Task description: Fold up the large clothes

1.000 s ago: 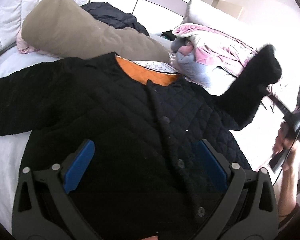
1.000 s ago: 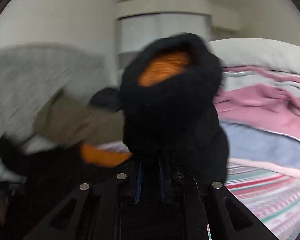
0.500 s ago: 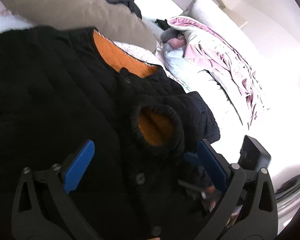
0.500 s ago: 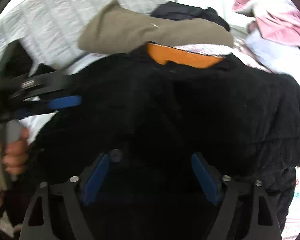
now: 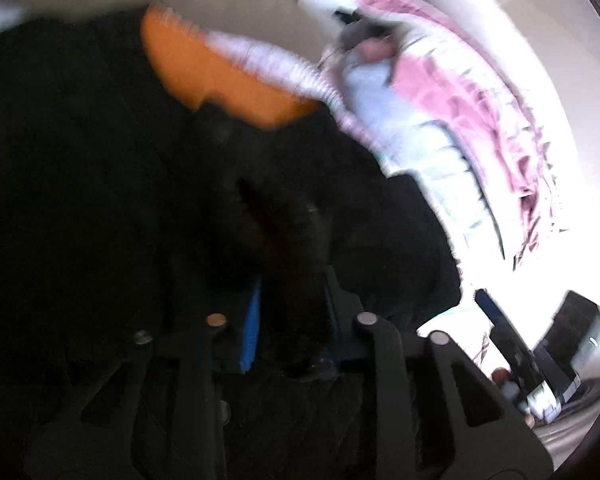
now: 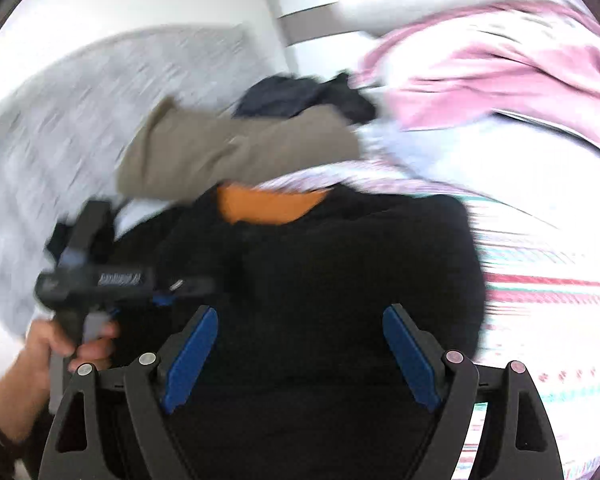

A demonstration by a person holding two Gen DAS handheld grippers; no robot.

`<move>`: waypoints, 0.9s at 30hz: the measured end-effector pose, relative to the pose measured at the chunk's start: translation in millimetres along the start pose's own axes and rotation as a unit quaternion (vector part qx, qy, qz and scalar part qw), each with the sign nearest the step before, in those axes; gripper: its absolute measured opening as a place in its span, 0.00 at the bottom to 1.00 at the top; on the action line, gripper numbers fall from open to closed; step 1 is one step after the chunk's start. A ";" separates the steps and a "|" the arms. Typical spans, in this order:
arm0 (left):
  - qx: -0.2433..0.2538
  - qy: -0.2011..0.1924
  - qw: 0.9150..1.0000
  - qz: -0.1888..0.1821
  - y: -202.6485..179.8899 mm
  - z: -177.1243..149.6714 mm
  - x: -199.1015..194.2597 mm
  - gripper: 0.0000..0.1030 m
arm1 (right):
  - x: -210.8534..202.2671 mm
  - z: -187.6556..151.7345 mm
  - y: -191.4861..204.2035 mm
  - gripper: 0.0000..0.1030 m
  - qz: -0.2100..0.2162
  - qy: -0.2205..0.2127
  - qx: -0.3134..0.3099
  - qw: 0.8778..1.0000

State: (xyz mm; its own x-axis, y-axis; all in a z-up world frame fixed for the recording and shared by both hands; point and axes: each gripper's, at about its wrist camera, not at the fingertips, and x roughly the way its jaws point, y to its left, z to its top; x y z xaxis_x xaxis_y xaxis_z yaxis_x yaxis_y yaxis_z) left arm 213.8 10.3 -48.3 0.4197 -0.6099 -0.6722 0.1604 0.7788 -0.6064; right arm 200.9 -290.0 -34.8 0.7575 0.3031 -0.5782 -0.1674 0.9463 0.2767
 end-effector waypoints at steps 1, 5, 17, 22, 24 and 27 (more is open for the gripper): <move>0.013 -0.031 0.999 0.000 -5.0 6.1 -15.0 0.21 | -6.5 2.1 -16.7 0.84 -0.001 -0.013 0.030 0.999; 0.035 -0.136 0.990 0.022 -4.3 30.5 -63.2 0.20 | -17.9 -2.6 -68.6 0.84 -0.006 -0.042 0.134 0.990; 0.012 -0.098 0.980 0.172 54.8 37.8 -31.9 0.54 | 49.1 -23.1 -74.4 0.83 -0.067 0.031 0.114 0.991; 0.015 -0.051 0.988 0.144 55.6 48.8 -10.6 0.69 | 56.1 -29.1 -67.4 0.83 -0.066 0.049 0.086 0.993; -0.001 -0.026 0.988 0.153 62.0 50.3 5.4 0.61 | 61.6 -30.2 -64.0 0.83 -0.063 0.055 0.074 0.994; 0.008 -0.039 0.988 0.149 55.4 42.9 7.1 0.20 | 60.0 -28.7 -59.5 0.83 -0.047 0.059 0.055 0.996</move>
State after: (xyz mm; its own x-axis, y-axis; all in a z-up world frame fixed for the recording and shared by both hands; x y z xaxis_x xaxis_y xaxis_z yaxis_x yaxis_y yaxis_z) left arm 264.0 55.4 -68.4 0.5187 -0.3409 -0.7840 0.0339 0.9245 -0.3796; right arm 238.3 -324.8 -108.0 0.6866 0.2310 -0.6893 -0.0237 0.9548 0.2963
